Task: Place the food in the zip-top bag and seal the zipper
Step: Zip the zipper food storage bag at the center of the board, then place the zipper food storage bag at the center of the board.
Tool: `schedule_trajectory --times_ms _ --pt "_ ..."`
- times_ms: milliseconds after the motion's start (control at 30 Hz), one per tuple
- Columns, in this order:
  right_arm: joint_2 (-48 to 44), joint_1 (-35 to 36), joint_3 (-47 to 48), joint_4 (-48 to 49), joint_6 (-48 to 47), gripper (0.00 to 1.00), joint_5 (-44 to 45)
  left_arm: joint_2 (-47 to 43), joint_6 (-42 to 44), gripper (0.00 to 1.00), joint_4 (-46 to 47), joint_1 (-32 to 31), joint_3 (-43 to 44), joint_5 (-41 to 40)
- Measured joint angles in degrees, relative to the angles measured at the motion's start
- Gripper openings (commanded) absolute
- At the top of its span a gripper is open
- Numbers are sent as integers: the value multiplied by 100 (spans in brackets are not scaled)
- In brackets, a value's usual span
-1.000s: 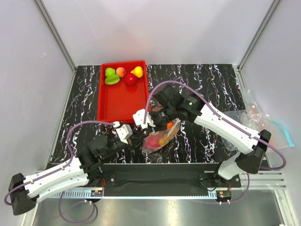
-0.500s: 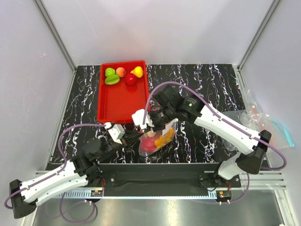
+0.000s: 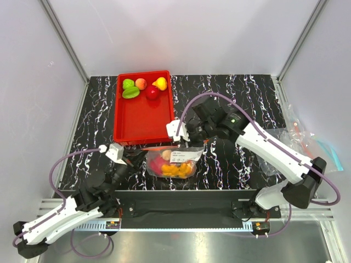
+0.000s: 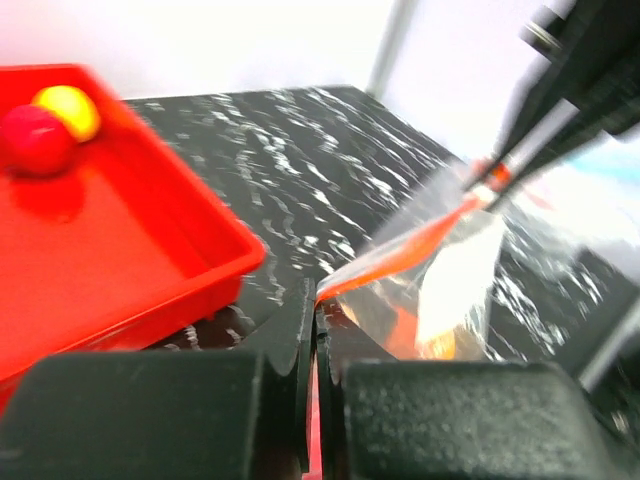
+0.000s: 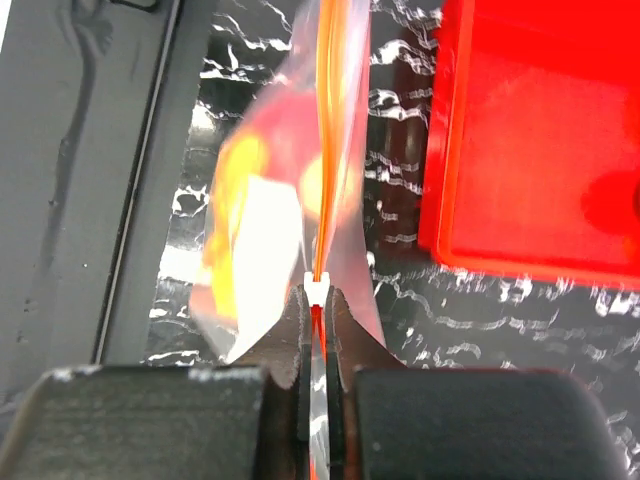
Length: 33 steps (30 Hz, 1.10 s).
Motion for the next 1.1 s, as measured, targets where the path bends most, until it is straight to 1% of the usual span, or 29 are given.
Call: schedule_trajectory --times_ms 100,233,400,533,667,767,900,933,967,1000,1033,1067,1100 --pt "-315 -116 -317 98 197 0 136 -256 -164 0 -203 0 0 -494" --pt "-831 -149 -699 164 560 0 415 -306 -321 0 -345 0 0 -1001" --pt "-1368 -225 -1034 157 896 0 866 -295 -431 0 -420 0 0 -1427" --pt "-1611 -286 -1268 162 1139 0 1217 -269 -459 0 -428 0 0 -1626" --pt "-1635 -302 -1390 328 1287 0 1344 -243 -468 0 -409 0 0 -1668" --pt "-1574 -317 -1373 518 1346 0 1432 -63 -439 0 -304 2 0 -1825" --pt "-1051 -382 -1019 796 1443 0 1779 439 -330 0 -50 7 37 -2225" --pt "-852 -422 -859 883 1462 0 1838 599 -295 1 31 20 55 -2341" --pt "-638 -476 -684 955 1488 0 1873 750 -240 5 105 39 85 -2426" --pt "-435 -531 -516 1056 1513 3 1915 883 -173 12 199 57 107 -2505" --pt "-260 -581 -385 1174 1541 13 1956 1021 -111 34 321 101 125 -2583" --pt "-87 -638 -280 1279 1617 29 2009 1137 -15 46 413 138 149 -2625" --pt "59 -682 -197 1412 1707 61 2081 1300 39 60 520 201 188 -2649"
